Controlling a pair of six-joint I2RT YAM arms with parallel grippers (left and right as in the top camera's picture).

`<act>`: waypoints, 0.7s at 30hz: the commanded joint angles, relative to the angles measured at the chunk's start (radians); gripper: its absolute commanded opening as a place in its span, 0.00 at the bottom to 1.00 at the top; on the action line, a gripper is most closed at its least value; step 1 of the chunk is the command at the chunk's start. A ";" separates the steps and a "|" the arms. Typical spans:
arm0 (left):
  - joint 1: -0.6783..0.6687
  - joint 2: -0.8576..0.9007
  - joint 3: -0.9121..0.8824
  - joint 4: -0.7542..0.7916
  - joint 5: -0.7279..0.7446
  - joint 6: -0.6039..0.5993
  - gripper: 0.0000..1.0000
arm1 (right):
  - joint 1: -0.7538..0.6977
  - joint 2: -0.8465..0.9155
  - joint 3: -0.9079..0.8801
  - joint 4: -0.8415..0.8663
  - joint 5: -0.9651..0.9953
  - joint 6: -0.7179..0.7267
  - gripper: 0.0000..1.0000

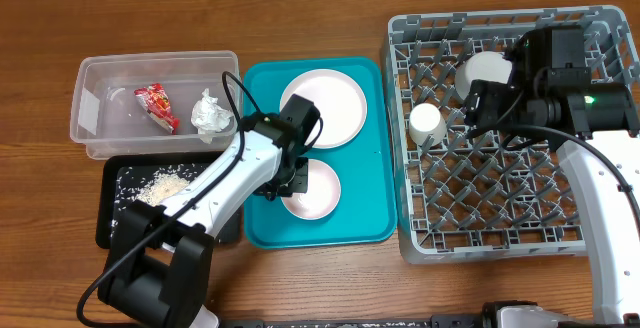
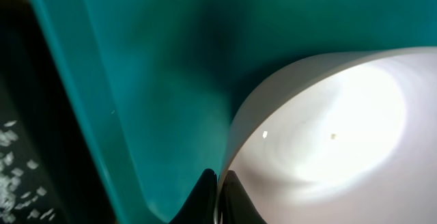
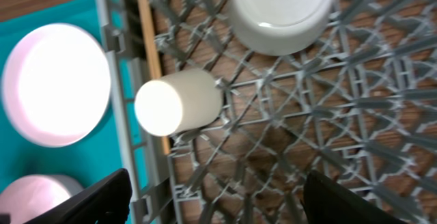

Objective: Sort waste into correct bins and load items into the dishwasher
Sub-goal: 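Grasp the pink bowl rim with the left gripper and lift it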

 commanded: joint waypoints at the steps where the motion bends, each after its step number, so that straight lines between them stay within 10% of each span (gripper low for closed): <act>1: 0.007 0.000 0.111 -0.068 -0.018 -0.002 0.04 | 0.004 -0.009 0.011 -0.007 -0.120 -0.028 0.83; 12: 0.007 0.000 0.396 -0.155 0.282 0.066 0.04 | 0.011 -0.009 0.010 -0.014 -0.566 -0.024 0.69; 21: 0.007 0.000 0.423 -0.127 0.303 0.066 0.04 | 0.108 -0.009 0.009 -0.021 -0.547 -0.020 0.62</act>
